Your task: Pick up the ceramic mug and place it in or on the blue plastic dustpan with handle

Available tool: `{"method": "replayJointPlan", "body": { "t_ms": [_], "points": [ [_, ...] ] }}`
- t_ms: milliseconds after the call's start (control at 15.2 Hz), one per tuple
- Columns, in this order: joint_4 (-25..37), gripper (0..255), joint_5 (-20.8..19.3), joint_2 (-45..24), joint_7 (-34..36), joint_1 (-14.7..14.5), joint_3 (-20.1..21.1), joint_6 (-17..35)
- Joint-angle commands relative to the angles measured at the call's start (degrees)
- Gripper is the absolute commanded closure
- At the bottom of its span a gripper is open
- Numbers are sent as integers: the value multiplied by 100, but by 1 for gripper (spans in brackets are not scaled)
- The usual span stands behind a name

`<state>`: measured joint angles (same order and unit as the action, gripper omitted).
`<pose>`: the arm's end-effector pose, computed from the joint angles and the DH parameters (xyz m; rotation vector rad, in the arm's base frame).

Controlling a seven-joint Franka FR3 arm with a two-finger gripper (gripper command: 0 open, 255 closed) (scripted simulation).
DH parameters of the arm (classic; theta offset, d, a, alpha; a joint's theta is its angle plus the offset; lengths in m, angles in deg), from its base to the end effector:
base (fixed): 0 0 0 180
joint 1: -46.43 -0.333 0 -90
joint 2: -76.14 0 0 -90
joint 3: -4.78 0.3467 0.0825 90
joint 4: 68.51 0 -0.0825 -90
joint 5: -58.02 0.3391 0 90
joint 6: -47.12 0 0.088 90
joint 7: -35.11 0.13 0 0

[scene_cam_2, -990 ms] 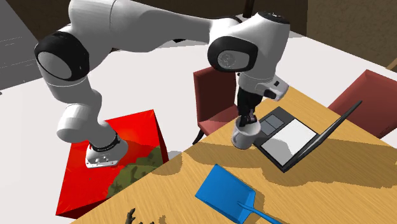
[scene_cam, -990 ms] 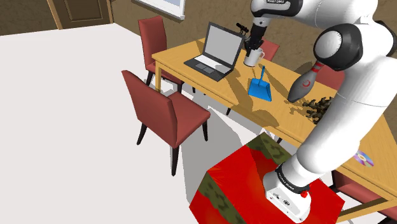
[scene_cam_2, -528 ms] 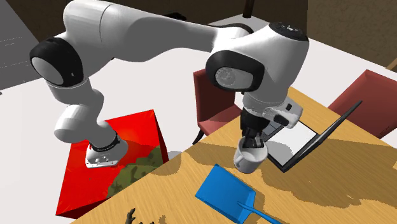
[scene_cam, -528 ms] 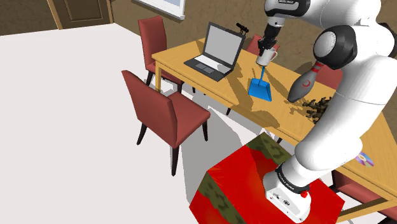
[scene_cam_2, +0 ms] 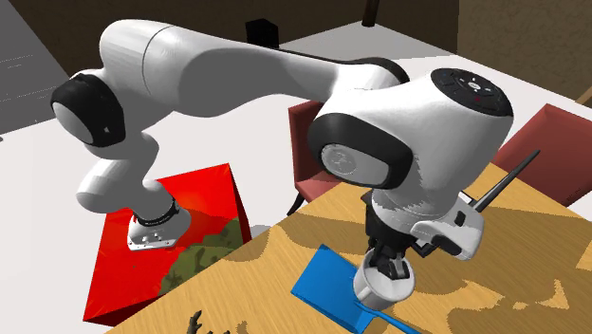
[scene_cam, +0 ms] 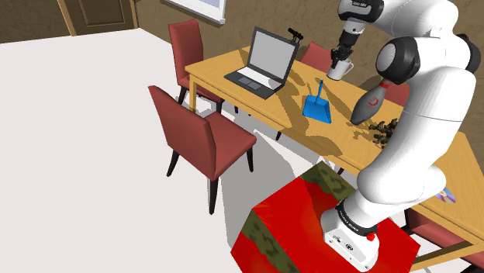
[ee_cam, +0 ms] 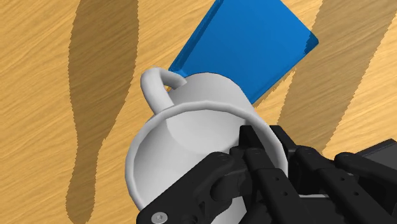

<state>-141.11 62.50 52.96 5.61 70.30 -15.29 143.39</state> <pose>0.5004 -0.4048 0.5493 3.0561 -0.3546 -0.0133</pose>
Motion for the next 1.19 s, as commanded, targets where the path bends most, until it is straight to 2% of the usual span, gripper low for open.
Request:
{"method": "replayJointPlan", "body": {
  "t_ms": [0,1122],
  "points": [
    [-76,255,17,-28,-75,48,-12,108],
    [-1302,255,24,-25,-60,-39,19,1324]
  ]
}}
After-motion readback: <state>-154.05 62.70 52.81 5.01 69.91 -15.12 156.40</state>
